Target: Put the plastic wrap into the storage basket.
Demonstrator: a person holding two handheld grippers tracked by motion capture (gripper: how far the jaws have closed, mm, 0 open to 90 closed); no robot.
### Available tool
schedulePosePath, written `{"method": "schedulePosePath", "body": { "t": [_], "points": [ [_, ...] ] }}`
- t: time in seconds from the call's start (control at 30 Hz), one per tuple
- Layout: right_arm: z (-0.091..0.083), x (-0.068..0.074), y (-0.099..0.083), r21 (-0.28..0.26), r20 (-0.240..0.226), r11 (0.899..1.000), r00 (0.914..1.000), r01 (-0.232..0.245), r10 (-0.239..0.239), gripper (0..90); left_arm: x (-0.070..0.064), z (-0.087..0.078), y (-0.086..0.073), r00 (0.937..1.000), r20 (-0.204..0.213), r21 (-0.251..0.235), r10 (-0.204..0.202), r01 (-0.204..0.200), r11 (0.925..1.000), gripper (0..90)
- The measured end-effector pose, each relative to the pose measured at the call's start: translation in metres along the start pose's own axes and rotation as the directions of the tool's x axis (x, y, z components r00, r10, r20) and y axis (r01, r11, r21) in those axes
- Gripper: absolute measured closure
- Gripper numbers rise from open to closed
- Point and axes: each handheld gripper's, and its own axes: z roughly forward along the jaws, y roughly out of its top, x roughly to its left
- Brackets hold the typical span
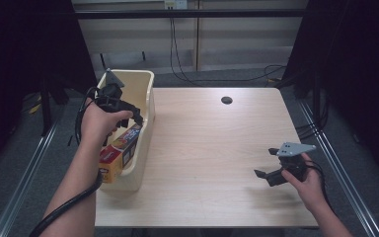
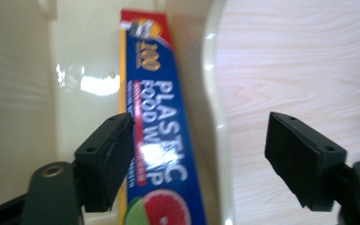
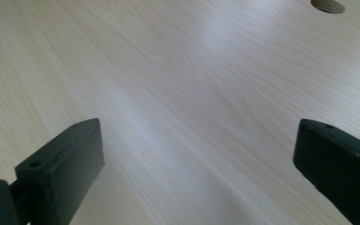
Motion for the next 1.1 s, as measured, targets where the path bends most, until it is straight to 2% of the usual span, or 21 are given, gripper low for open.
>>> {"method": "schedulePosePath", "body": {
  "t": [0.17, 0.43, 0.7, 0.87, 0.93, 1.1],
  "points": [
    [-0.001, -0.001, 0.000, -0.003, 0.000, 1.000, 1.0000, -0.001, 0.001, 2.3, -0.013, -0.001, 0.002, 0.9985, 0.014, -0.044, 0.053, -0.053, 0.9977, 15.1],
    [-0.001, 0.000, 0.000, -0.002, 0.003, 1.000, 1.0000, 0.005, -0.005, 2.3, -0.031, 0.006, 0.002, 0.9942, 0.038, -0.066, 0.101, -0.098, 0.9930, 11.0],
    [-0.002, 0.000, 0.000, -0.001, 0.005, 1.000, 1.0000, 0.003, -0.003, 2.3, -0.044, 0.016, 0.001, 0.9867, 0.045, -0.064, 0.156, -0.153, 0.9861, 9.8],
    [-0.003, 0.000, 0.000, -0.004, 0.000, 1.000, 1.0000, 0.004, -0.004, 2.3, -0.051, 0.021, -0.001, 0.9821, 0.051, -0.061, 0.182, -0.179, 0.9821, 9.3],
    [-0.003, 0.000, 0.000, -0.006, 0.001, 1.000, 1.0000, 0.004, -0.004, 2.3, -0.054, 0.023, -0.002, 0.9818, 0.061, -0.068, 0.180, -0.176, 0.9821, 9.2],
    [-0.002, 0.000, 0.000, 0.000, -0.005, 1.000, 1.0000, 0.005, -0.005, 2.3, -0.059, 0.029, -0.004, 0.9757, 0.075, -0.056, 0.206, -0.202, 0.9778, 8.9]
  ]
}}
